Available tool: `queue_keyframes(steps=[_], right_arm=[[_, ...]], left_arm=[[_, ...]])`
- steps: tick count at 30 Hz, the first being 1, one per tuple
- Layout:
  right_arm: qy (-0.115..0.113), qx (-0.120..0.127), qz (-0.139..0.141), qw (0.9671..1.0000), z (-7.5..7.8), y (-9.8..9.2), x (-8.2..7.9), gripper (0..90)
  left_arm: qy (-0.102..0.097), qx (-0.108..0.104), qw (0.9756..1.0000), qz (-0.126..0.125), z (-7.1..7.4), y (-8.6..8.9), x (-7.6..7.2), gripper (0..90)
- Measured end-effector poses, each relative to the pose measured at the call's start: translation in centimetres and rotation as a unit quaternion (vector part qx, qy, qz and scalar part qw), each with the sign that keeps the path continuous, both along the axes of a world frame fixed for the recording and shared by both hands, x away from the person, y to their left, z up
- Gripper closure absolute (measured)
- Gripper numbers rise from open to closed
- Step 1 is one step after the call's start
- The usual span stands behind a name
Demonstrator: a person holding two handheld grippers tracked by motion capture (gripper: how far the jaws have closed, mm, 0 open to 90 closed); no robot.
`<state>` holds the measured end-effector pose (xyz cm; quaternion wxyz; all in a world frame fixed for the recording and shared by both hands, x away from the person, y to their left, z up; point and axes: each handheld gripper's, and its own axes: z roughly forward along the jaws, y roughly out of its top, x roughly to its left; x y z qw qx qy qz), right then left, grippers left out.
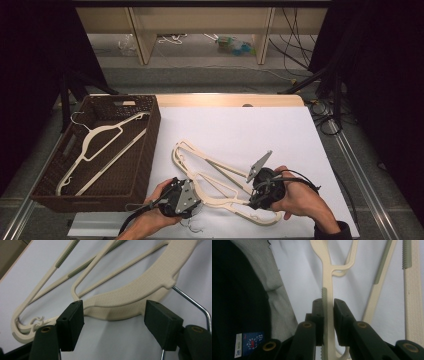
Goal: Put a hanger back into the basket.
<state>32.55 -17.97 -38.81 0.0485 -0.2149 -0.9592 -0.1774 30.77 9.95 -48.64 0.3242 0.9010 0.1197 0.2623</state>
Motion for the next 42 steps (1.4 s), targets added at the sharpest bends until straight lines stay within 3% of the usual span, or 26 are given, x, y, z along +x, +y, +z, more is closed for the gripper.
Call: queue_keyframes(steps=[2, 5, 8, 13, 15, 18, 21, 23, 24, 26, 28, 30, 33, 35, 36, 38, 42], right_arm=[[0.002, 0.001, 0.002, 1.0, 0.0, -0.1, 0.0, 80.1], [0.0, 0.003, 0.001, 1.0, 0.0, -0.1, 0.0, 80.1], [0.002, 0.011, 0.008, 0.9999, 0.1, -0.4, 0.2, 80.0], [-0.002, 0.015, 0.008, 0.9999, 0.5, -0.9, 0.1, 80.0], [-0.004, 0.018, 0.009, 0.9998, 0.7, -1.1, 0.1, 79.9], [-0.003, 0.017, 0.004, 0.9998, 0.6, -1.3, 0.1, 79.9], [-0.002, 0.016, 0.004, 0.9999, 0.5, -1.4, 0.2, 79.9], [-0.001, 0.017, 0.009, 0.9998, 0.4, -1.6, 0.3, 79.9], [0.001, 0.017, 0.006, 0.9998, 0.4, -1.7, 0.4, 79.9], [0.003, 0.018, 0.005, 0.9998, 0.3, -1.8, 0.4, 79.9], [0.004, 0.021, 0.005, 0.9998, 0.3, -2.0, 0.5, 79.9], [0.007, 0.024, 0.003, 0.9997, 0.2, -2.2, 0.6, 79.9], [0.007, 0.024, -0.001, 0.9997, 0.3, -2.6, 0.6, 79.8], [0.009, 0.029, 0.0, 0.9995, 0.4, -2.9, 0.7, 79.6], [0.007, 0.031, 0.001, 0.9995, 0.5, -3.0, 0.7, 79.5], [0.003, 0.034, -0.001, 0.9994, 0.7, -3.2, 0.8, 79.3], [-0.023, 0.048, -0.021, 0.9983, 1.7, -3.8, 0.8, 74.2]], left_arm=[[-0.001, -0.008, 1.0, -0.002, 0.0, -0.2, 0.3, 32.7], [-0.021, -0.006, 0.9994, -0.026, 0.3, -0.4, 0.3, 33.7], [-0.029, -0.012, 0.998, -0.055, 0.4, -0.5, 0.0, 37.9], [-0.062, -0.002, 0.9932, -0.099, 1.1, -0.7, 0.0, 43.2], [-0.058, -0.012, 0.9921, -0.111, 1.3, -0.8, 0.2, 46.9], [-0.076, 0.003, 0.9883, -0.132, 1.7, -0.9, 0.4, 52.6], [-0.074, 0.004, 0.9865, -0.146, 1.7, -1.1, 0.4, 56.4], [-0.084, 0.01, 0.9832, -0.162, 1.9, -1.1, 0.4, 59.2], [-0.088, 0.003, 0.9822, -0.166, 1.8, -1.2, 0.4, 62.2], [-0.098, 0.017, 0.9785, -0.181, 1.9, -1.3, 0.4, 64.4], [-0.1, 0.018, 0.9762, -0.192, 1.9, -1.4, 0.3, 66.8], [-0.112, 0.035, 0.9718, -0.204, 2.2, -1.5, 0.3, 69.0], [-0.126, 0.036, 0.967, -0.219, 2.9, -1.6, 0.2, 72.4], [-0.134, 0.022, 0.9657, -0.221, 3.4, -1.6, 0.2, 75.8], [-0.141, 0.012, 0.9651, -0.22, 3.8, -1.6, 0.2, 77.4], [-0.157, 0.025, 0.9607, -0.228, 4.9, -1.6, 0.4, 80.5], [-0.17, 0.028, 0.9568, -0.234, 6.2, -1.7, 0.6, 83.3]])
